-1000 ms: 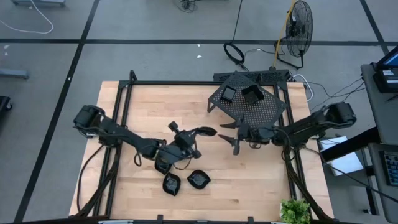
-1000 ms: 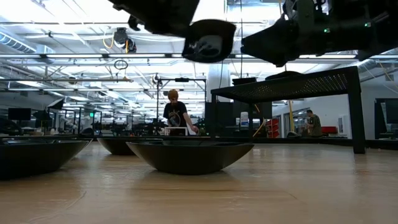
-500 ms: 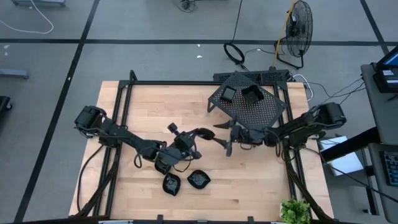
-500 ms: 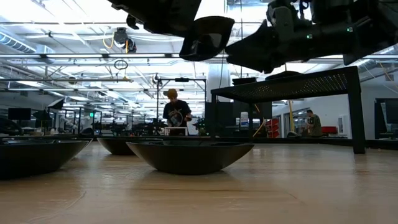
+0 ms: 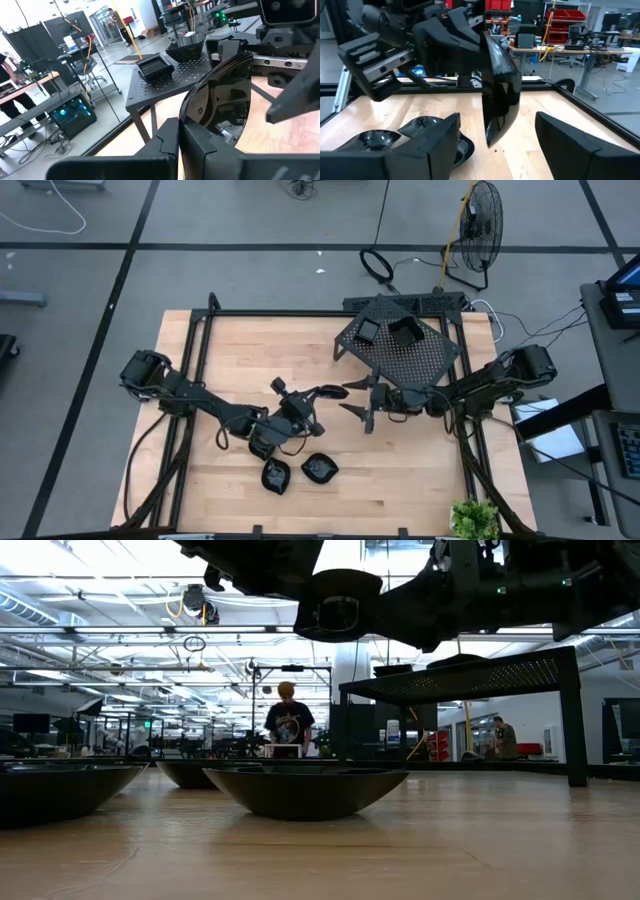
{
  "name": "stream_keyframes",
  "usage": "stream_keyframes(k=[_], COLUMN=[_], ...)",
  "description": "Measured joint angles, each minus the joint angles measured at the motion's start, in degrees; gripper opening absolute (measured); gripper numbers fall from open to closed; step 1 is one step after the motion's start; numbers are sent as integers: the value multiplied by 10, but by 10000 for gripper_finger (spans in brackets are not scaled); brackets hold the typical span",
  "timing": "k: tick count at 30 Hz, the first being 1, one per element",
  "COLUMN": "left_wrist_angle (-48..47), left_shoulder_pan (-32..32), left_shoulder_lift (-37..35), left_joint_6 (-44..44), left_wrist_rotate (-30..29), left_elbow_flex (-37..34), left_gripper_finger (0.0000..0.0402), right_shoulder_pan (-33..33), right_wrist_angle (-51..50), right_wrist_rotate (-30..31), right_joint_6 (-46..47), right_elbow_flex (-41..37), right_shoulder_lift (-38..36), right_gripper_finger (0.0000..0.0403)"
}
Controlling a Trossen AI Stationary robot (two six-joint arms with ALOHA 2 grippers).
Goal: Pick & Place Mini shaped plates
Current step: Put the black leaf shaped plate on the shelf
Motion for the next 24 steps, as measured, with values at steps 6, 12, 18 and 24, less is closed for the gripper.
stream_keyframes(k=[6,12,18,24], left_wrist_angle=[0,7,18,12], left_shoulder_pan=[0,0,-4,-38], left_shoulder_lift=[0,0,0,-24], left_joint_6=[-17,-29,-26,45], left_wrist_rotate=[6,39,52,-2], left_elbow_flex=[0,0,0,28], left_gripper_finger=[6,23,10,74], right_shoulder_pan=[0,-3,-6,-5], right_wrist_angle=[18,21,16,12], right_wrist_rotate=[0,1,8,2], right_joint_6=[-11,-33,-44,-53], right_elbow_flex=[0,0,0,1], right_shoulder_lift=[0,0,0,-1], right_gripper_finger=[191,100,11,11])
